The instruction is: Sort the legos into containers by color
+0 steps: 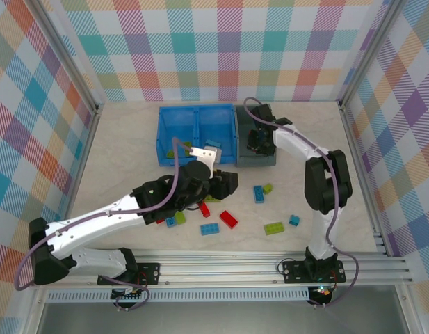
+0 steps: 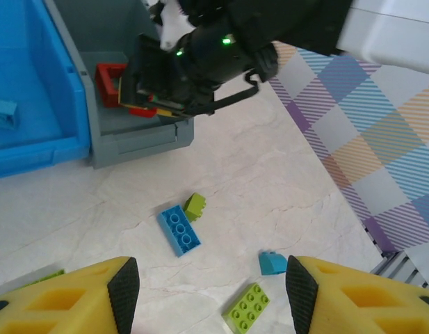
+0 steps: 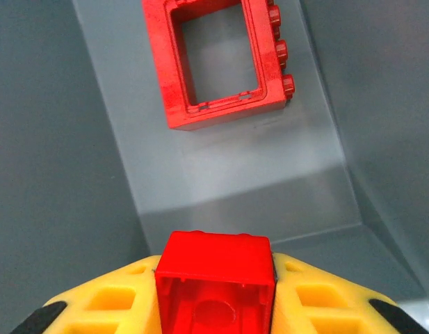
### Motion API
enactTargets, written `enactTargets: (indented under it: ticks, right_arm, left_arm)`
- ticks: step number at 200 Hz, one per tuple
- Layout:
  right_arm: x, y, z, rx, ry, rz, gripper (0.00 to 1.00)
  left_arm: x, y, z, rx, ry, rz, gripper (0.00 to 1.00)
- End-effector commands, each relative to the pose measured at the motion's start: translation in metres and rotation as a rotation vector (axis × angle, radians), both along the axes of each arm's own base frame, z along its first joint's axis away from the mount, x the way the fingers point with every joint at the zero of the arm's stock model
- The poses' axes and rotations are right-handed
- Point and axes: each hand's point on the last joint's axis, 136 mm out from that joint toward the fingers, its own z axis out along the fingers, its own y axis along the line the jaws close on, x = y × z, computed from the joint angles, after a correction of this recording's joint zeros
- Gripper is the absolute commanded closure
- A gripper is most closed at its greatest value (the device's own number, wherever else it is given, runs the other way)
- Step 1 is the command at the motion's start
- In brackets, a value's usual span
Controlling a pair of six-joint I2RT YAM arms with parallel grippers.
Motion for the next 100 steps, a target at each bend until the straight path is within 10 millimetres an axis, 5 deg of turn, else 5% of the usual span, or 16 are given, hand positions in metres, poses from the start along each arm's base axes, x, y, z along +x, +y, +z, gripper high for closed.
enactTargets:
  ticks: [1, 43, 100]
  right_arm:
    - [0.0, -0.005, -0.005, -0.041, 0.049, 0.017, 0.66]
    - [0.005, 0.0, 0.006, -0.035, 0.031, 0.04, 0.46]
    - [-0.012, 0.002, 0.104, -0.006, -0.176, 0.075, 0.38]
  left_arm:
    - [0.0, -0.004, 0.008, 0.043, -0.045, 0.014, 0.4]
    - [0.001, -0.001, -0.005, 0.097, -0.024, 0.04, 0.39]
    - [0.001, 0.017, -0.031, 0.192, 0.042, 0.11, 0.36]
